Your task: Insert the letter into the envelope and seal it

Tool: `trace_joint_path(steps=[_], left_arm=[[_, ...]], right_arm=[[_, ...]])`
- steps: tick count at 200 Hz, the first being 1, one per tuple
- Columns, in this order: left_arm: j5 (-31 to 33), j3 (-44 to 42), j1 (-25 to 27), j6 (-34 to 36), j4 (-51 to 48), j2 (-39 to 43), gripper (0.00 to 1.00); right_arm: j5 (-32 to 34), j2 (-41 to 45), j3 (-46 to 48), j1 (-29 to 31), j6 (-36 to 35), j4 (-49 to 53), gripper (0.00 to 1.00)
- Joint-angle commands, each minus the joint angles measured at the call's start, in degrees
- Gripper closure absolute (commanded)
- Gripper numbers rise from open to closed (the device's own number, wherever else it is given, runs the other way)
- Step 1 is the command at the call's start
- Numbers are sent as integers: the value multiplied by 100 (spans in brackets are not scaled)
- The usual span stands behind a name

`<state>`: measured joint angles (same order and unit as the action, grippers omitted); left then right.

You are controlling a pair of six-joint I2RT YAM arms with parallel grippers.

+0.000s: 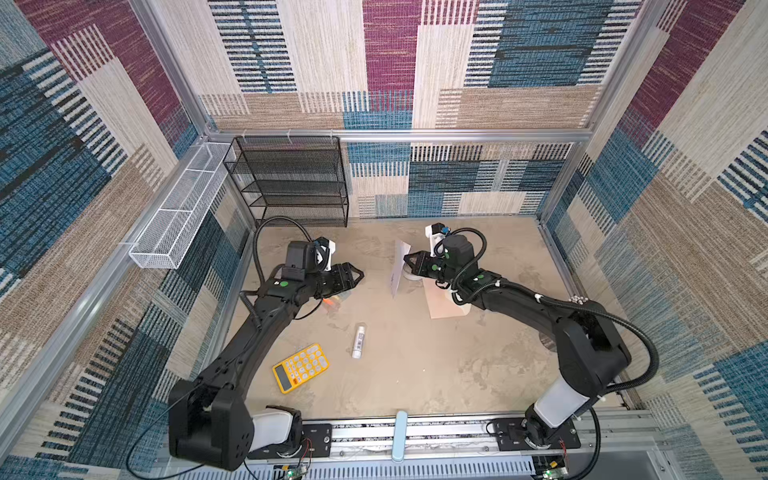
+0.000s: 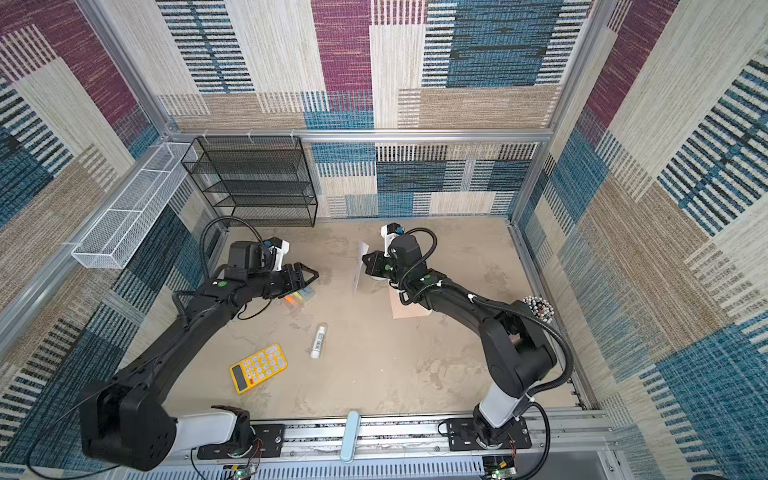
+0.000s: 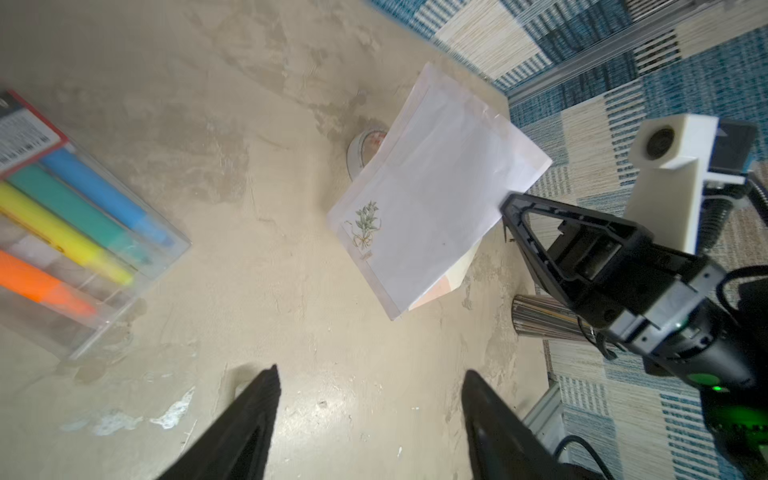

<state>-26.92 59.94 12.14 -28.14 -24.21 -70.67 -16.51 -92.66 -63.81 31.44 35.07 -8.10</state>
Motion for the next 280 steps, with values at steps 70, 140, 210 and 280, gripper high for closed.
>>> trace_joint_path(steps=[70, 140, 210, 280], left_arm=[[-76, -501, 23, 1934, 116, 2526, 27], [-920, -511, 104, 3296, 207, 3193, 20], [-1419, -544, 205, 3994, 388, 3074, 20], [-1495, -693, 279, 4334, 479, 2967, 16]], right_arm=[[-750, 1846, -14, 2, -2883, 1677, 100], [-1939, 2328, -44, 2, -4390, 2250, 100], [-2784, 2588, 178, 55, -5467, 2481, 100], [-2752, 2569, 211, 333, -5867, 2936, 100]])
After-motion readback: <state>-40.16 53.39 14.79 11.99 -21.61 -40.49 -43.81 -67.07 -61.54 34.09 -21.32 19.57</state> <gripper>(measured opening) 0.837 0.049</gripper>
